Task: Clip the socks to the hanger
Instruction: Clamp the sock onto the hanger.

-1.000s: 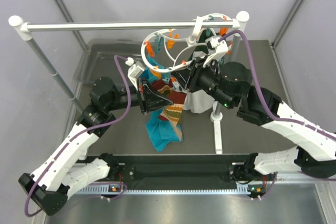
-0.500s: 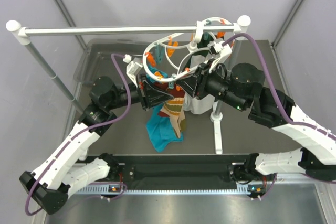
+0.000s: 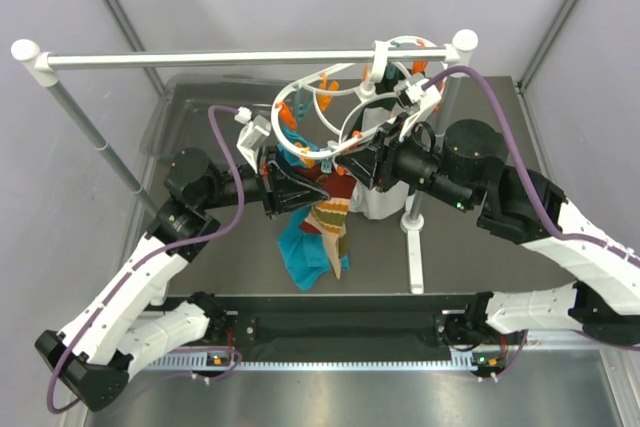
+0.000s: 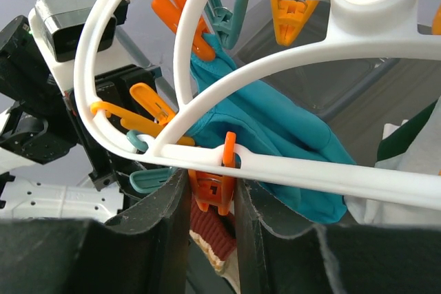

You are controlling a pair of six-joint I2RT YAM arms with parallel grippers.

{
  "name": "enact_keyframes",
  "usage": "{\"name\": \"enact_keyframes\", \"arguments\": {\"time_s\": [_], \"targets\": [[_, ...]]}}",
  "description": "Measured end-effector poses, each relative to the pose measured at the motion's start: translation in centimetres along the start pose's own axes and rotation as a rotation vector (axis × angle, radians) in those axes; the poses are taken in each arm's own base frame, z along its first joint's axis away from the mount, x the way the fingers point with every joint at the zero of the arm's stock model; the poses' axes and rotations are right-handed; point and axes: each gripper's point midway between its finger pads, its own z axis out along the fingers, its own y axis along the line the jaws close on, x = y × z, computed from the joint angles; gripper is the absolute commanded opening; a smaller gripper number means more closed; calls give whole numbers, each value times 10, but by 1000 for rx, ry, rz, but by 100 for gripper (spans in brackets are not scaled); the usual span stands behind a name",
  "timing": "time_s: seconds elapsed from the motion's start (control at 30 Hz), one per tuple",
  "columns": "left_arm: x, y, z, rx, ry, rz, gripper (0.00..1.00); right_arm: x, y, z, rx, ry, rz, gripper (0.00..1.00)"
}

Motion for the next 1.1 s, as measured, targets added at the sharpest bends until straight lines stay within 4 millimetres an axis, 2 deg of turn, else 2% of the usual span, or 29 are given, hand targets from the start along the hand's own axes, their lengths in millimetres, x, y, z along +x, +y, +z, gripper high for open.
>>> {"name": "enact_keyframes", "arguments": {"time_s": [0.4, 1.1], "targets": [[-4, -10, -1, 43, -10, 42, 0, 3, 8, -2, -51, 17, -14, 0], [-7, 2, 2, 0, -30, 61, 0, 1, 15, -11, -96, 19, 1, 0]]}}
